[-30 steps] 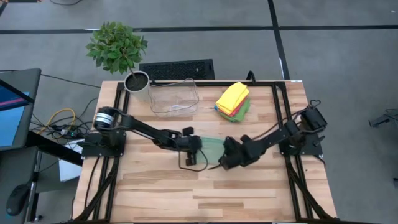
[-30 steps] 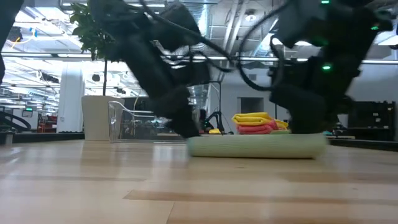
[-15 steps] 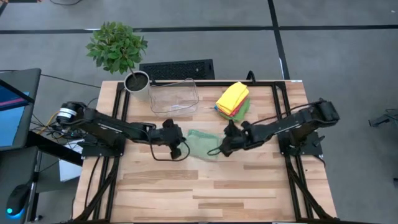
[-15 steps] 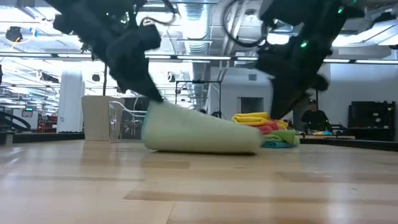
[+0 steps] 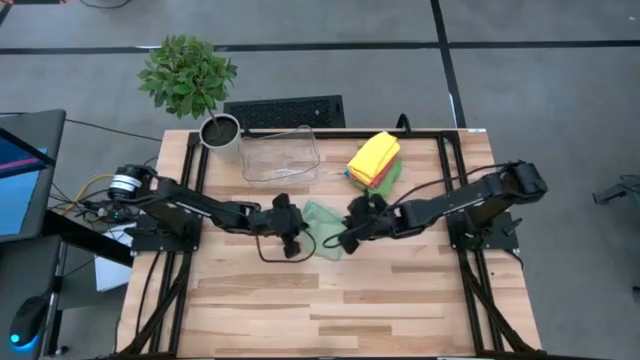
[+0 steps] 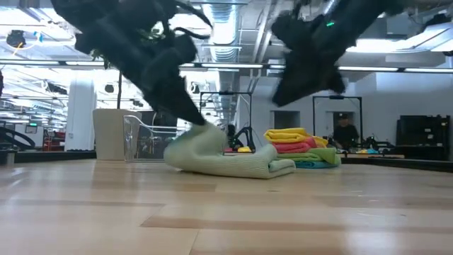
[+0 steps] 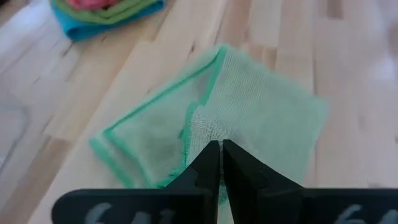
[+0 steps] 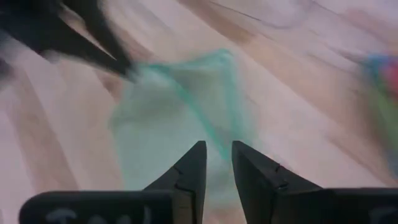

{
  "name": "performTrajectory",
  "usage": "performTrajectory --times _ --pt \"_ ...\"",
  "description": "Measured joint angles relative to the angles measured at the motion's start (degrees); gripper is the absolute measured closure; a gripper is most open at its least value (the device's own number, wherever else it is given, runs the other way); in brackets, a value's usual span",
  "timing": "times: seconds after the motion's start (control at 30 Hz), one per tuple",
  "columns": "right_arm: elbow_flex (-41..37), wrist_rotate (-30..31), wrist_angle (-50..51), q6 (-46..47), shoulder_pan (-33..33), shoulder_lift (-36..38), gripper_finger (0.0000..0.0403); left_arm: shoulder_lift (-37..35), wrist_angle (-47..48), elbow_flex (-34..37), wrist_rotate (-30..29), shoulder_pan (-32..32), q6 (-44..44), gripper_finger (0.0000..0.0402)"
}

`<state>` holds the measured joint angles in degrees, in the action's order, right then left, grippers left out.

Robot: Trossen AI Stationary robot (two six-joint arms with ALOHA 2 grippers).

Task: Fold microfiber towels
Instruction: Fold the light green microfiber cloth

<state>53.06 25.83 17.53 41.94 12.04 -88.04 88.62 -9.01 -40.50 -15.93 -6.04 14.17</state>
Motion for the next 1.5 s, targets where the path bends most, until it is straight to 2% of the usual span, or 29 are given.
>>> performTrajectory --times 0.23,0.33,0.5,0.57,0.67,0.87,0.97,1.2,1.5 --pt "0.31 -1.46 -11.58 -4.49 -0.75 -9.21 0.0301 2.62 -0.88 -0.5 -1.34 1.59 -1.77 0.0392" --pt "0.21 -1.55 -10.52 -5.16 -1.84 -11.12 0.0301 2.43 -0.9 -0.54 -1.26 2.21 -1.87 0.0392" --pt "0.43 -2.52 -9.06 -14.94 -2.76 -9.19 0.0301 2.25 -0.93 -0.67 -0.89 2.99 -3.34 0.0392" --pt "1.21 -6.87 -9.48 -19.55 -3.64 -7.78 0.0296 2.25 -0.9 -0.67 -0.87 3.24 -3.51 0.0392" --pt "1.56 -13.57 -9.02 -23.32 -5.81 -7.48 0.0271 2.25 -0.92 -0.69 -0.87 3.41 -3.92 0.0392" --pt "1.39 -17.66 -5.66 -24.46 -9.83 -9.95 0.0196 2.25 -0.94 -0.69 -0.89 3.5 -4.52 0.0392" --pt "1.62 -19.78 -8.31 -24.52 -10.86 -10.15 0.0178 2.25 -0.75 -0.69 -0.89 3.5 -4.52 0.0392" --pt "1.53 -20.68 -6.51 -25.52 -10.91 -10.61 0.0189 2.25 -0.82 -0.69 -0.91 3.5 -4.54 0.0392" --pt "1.5 -21.47 -5.78 -25.97 -10.91 -10.72 0.0232 2.25 -0.92 -0.69 -0.92 3.52 -4.48 0.0392"
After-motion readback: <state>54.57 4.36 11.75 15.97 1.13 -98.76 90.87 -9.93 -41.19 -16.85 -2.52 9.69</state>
